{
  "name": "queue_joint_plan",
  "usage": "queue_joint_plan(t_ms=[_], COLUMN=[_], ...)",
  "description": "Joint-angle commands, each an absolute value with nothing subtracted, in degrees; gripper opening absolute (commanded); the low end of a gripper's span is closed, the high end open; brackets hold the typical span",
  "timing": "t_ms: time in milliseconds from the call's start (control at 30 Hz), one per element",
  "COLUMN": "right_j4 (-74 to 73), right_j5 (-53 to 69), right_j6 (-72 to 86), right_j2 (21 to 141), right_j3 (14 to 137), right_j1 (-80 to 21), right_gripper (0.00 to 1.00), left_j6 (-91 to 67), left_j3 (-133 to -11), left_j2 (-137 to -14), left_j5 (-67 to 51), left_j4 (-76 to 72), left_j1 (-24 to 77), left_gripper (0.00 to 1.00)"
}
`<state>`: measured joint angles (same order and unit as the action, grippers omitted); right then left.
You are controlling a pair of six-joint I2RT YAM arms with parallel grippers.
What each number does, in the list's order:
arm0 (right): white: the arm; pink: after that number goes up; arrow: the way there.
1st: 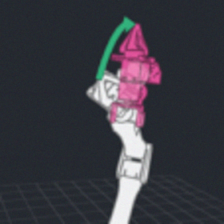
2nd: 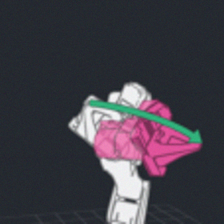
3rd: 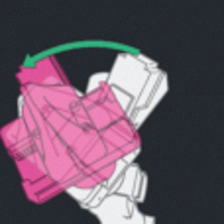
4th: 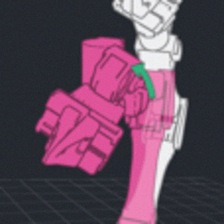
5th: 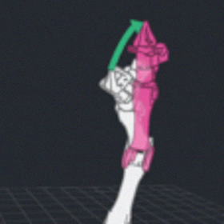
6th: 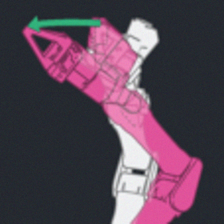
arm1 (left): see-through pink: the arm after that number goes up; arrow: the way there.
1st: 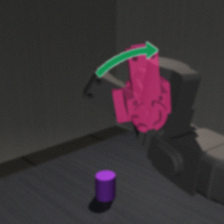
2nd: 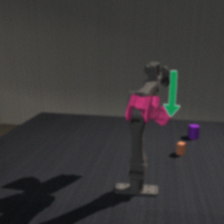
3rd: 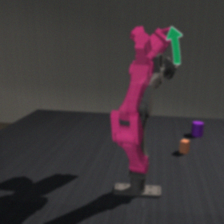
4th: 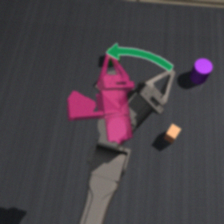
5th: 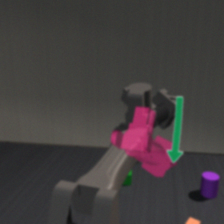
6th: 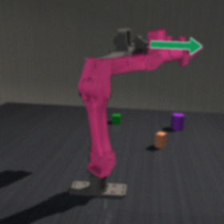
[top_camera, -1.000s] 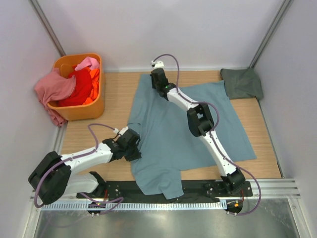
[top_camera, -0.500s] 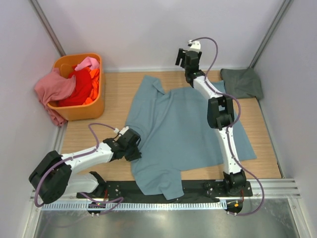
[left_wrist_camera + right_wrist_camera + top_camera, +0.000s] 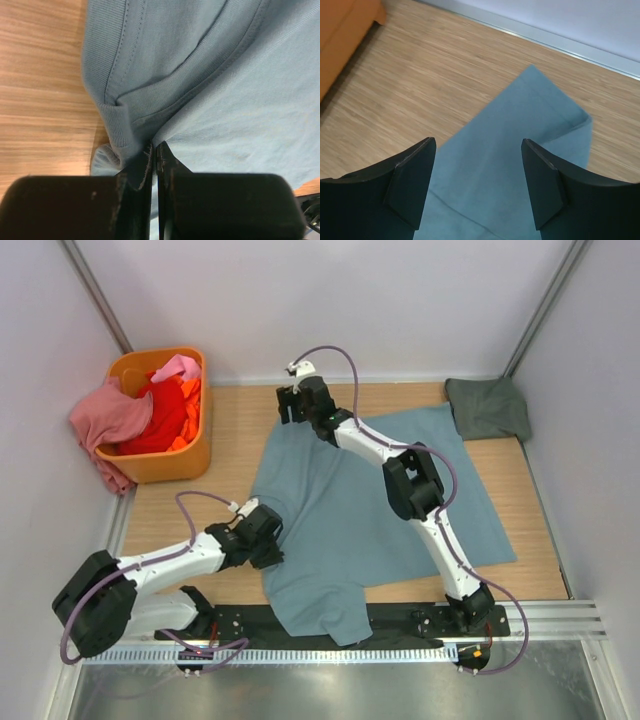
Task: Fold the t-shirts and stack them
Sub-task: Flatten the tshirt out
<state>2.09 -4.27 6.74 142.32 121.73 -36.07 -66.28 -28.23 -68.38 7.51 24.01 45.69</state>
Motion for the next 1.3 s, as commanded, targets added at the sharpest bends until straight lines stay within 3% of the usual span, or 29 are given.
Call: queue_joint_plan(t_ms=[0,233,667,800,1100,1267], right_j4=[-1.1,-6.0,-6.1,-7.3,-6.9,-5.6], right_j5=[-5.7,-8.1,-7.0,-9.0,-13.7,-16.6], right_j6=[5.6,2.5,1.1,0.4,0.3,-0.3], right_j2=[143.3,147.3,144.5,145.5,147.1,147.8], right_j3=[125.7,130.3,125.2,127.0,129.3,130.1], right_j1=[-32.1,-32.1,-33.2,-33.4,-33.5,-33.3], right_gripper=[0.75,0.70,0.70,0.64,0.32,0.05], left_j6=[-66.0,-65.7,-65.7,-65.9,-66.3,-66.3], left_j3=[-24.1,-25.0,-24.9,-24.9,-25.0,-25.4], left_j2=[-70.0,-72.9,-75.1,-75.1,-76.5,-77.8], left_j5=[9.8,9.8,9.8,10.0,10.0,9.8], left_j4=[37.4,36.6,35.1,35.0,34.4,33.7], left_j1=[46.1,46.3,46.8,46.9,47.4,47.7], left_gripper=[0.00,0.00,0.00,0.00,0.00,0.00])
